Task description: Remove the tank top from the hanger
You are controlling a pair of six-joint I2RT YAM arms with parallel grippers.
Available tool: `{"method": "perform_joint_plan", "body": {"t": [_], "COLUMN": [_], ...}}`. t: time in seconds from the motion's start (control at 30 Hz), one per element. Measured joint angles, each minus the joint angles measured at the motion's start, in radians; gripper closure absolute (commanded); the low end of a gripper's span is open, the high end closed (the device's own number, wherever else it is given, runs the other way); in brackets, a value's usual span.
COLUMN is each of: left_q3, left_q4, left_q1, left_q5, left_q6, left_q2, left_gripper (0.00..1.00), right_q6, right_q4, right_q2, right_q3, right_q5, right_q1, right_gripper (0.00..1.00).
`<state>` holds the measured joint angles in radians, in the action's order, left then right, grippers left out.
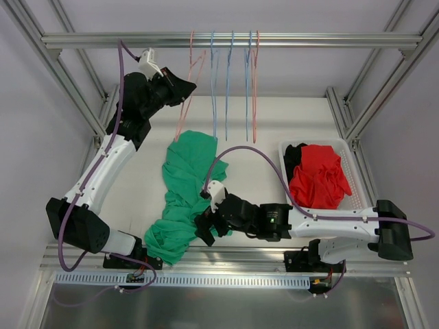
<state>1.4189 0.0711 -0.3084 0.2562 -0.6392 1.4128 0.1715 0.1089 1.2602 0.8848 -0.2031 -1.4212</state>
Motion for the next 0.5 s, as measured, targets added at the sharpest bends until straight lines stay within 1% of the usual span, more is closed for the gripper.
{"method": "perform_joint_plan", "body": {"t": [0.03, 0.07, 0.13, 0.17, 0.23, 0.27, 0.37, 0.5], "left_q3": [-0.008, -0.018, -0.04, -0.048, -0.055, -0.058, -0.076, -0.161], "left_q4": [0.001, 0.0, -0.005, -0.014, -0.032, -0.052, -0.109, -0.181], "left_q1": [0.0, 0.0, 0.0, 0.0, 0.0, 0.0, 0.0, 0.0], "left_q5": [-0.003, -0.005, -0.013, -0.025, -0.044, -0.06, -0.138, -0.291], "left_q6": [0.0, 0.001, 0.01, 0.017, 0.034, 0.049, 0.081, 0.122], "left_q2": [-0.002, -0.003, -0.01, -0.015, -0.029, -0.043, -0.132, -0.352], "left_gripper": [0.82, 0.7, 0.54, 0.43, 0.3, 0.02, 0.01, 0.01], "right_q6": [-0.01, -0.023, -0.052, -0.07, -0.115, -0.141, -0.215, -0.32], "right_q4": [0.0, 0.0, 0.0, 0.002, 0.013, 0.019, 0.042, 0.067], "right_q2": [0.008, 0.019, 0.042, 0.056, 0.09, 0.111, 0.167, 0.243], "right_q3": [0.003, 0.008, 0.016, 0.023, 0.044, 0.06, 0.11, 0.177], "right_q5": [-0.009, -0.018, -0.032, -0.04, -0.05, -0.051, -0.047, -0.012], "right_q1": [0.0, 0.0, 0.0, 0.0, 0.0, 0.001, 0.014, 0.062], "right_gripper": [0.0, 0.01, 0.01, 0.01, 0.0, 0.01, 0.01, 0.01]}}
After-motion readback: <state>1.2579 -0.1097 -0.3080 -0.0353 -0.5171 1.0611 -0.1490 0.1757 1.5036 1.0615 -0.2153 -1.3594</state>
